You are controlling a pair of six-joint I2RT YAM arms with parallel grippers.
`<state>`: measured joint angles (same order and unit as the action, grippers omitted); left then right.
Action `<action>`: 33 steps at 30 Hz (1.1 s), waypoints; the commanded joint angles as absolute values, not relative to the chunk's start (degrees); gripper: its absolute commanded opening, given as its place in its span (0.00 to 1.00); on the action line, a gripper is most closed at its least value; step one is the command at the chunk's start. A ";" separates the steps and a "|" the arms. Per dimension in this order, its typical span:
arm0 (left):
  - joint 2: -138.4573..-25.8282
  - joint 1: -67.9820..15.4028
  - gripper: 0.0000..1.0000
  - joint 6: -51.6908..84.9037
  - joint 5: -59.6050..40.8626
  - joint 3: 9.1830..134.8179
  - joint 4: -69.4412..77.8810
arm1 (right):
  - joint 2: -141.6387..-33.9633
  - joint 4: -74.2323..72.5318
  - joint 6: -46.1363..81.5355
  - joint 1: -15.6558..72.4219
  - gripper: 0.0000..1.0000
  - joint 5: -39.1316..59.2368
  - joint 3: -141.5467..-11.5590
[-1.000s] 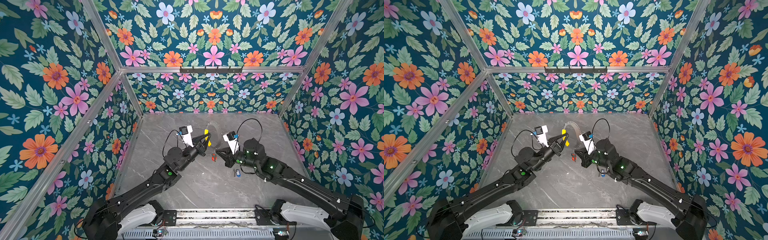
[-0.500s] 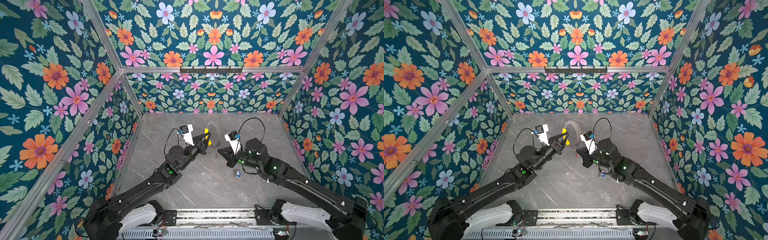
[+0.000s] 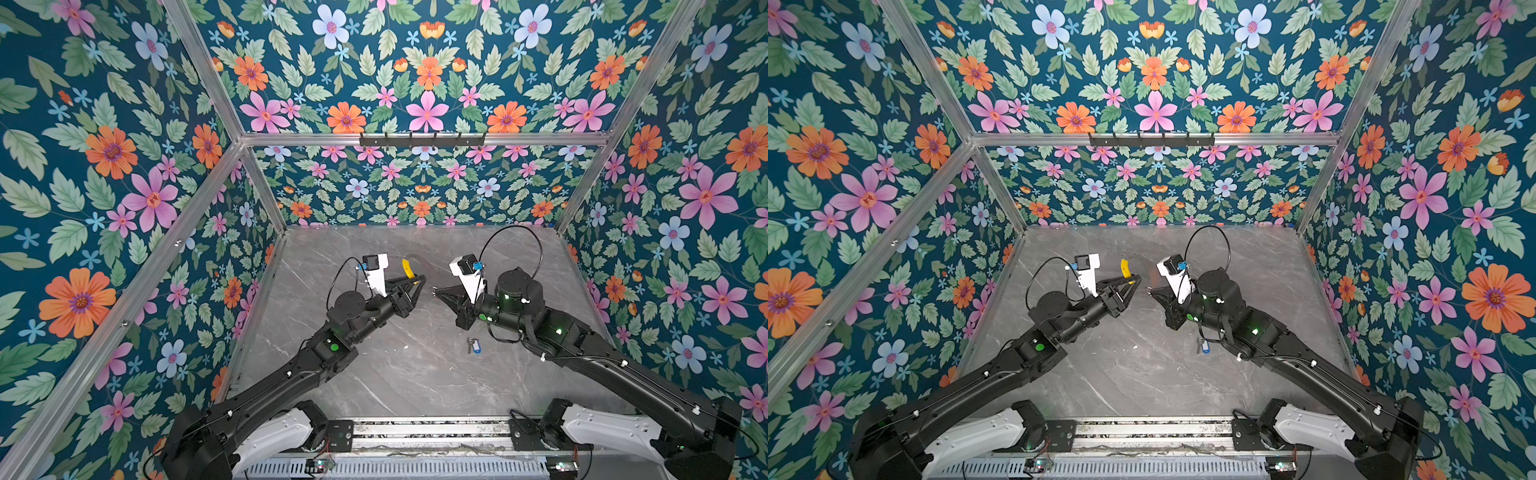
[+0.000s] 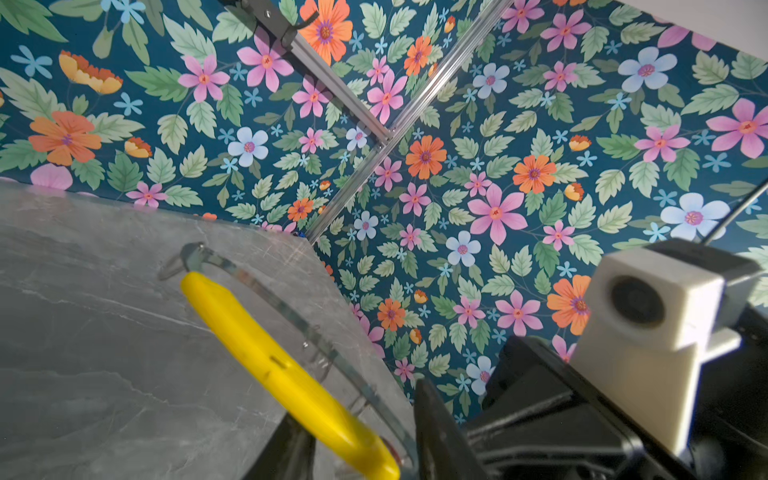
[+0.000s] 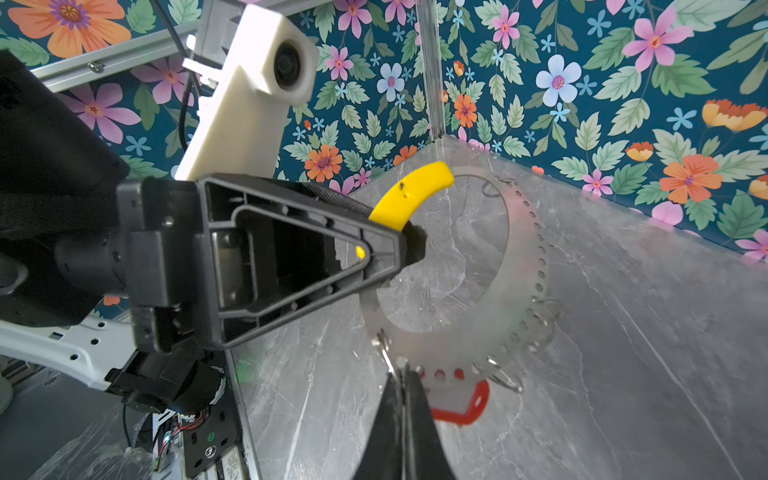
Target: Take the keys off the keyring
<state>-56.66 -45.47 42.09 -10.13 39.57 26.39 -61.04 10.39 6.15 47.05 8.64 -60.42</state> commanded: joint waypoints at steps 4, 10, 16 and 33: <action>-53.50 -43.66 0.45 37.40 -16.74 41.64 13.32 | -60.84 15.26 3.79 45.99 0.00 10.49 -63.20; -50.77 -41.08 0.46 31.22 -25.14 44.63 0.59 | -59.30 21.84 1.55 44.62 0.00 13.57 -65.14; -48.36 -41.08 0.43 23.90 -33.36 48.78 -7.86 | -57.27 25.14 0.88 44.04 0.00 15.00 -66.01; -53.93 -41.07 0.34 18.91 -52.74 45.77 23.76 | -53.03 25.23 2.88 43.48 0.00 26.96 -64.36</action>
<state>-51.79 -41.15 19.22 -47.40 45.63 12.40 -53.78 26.68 1.63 43.46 23.20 -64.45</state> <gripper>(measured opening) 0.346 0.051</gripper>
